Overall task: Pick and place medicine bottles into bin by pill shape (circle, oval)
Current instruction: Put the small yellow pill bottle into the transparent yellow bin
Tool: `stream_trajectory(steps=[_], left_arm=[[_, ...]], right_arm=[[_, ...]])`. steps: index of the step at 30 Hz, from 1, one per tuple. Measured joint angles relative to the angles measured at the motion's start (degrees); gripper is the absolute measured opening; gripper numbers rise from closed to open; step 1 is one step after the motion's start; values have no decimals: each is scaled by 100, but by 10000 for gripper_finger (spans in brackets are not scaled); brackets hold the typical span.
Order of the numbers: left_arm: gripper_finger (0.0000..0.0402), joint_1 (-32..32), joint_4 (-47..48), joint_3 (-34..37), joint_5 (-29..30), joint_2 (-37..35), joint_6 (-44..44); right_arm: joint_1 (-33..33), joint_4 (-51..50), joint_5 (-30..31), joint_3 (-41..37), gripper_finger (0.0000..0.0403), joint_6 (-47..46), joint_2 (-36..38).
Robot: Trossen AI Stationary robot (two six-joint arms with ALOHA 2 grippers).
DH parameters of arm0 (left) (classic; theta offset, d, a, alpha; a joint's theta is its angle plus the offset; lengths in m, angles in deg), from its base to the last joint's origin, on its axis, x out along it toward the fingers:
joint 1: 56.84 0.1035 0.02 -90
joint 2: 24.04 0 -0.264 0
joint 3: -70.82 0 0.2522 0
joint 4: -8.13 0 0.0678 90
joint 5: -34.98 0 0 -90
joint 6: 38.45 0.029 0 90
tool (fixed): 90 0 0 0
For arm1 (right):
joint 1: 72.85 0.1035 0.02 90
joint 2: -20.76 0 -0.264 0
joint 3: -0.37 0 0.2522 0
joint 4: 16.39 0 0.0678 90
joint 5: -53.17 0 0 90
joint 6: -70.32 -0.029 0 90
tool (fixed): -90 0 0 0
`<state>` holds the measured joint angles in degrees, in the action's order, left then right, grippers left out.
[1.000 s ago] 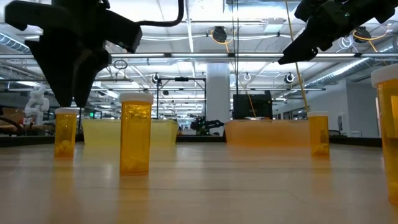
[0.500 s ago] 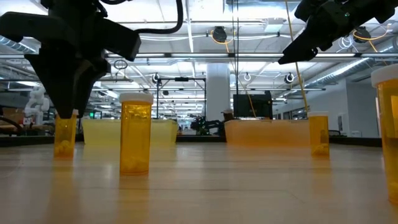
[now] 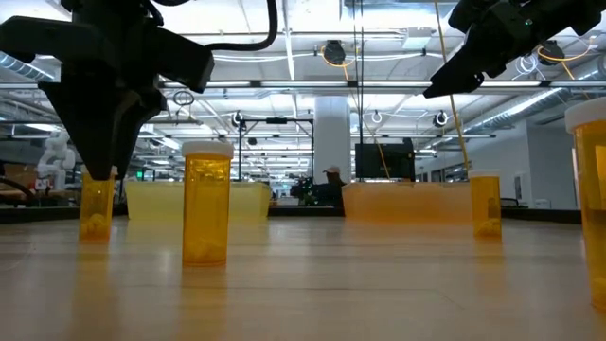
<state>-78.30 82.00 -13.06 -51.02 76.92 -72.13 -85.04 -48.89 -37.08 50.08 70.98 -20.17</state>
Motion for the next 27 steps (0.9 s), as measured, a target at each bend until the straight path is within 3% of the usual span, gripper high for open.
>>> stream_trajectory(steps=[6,11,27], left_arm=[[227,-43,35,2,-1,0,-159],[240,-47,37,2,6,0,-161],[167,-45,-60,367,132,-9,-137]], right_arm=[[0,0,-2,0,287,0,0],[0,0,-2,0,287,0,0],[0,0,-4,0,287,0,0]])
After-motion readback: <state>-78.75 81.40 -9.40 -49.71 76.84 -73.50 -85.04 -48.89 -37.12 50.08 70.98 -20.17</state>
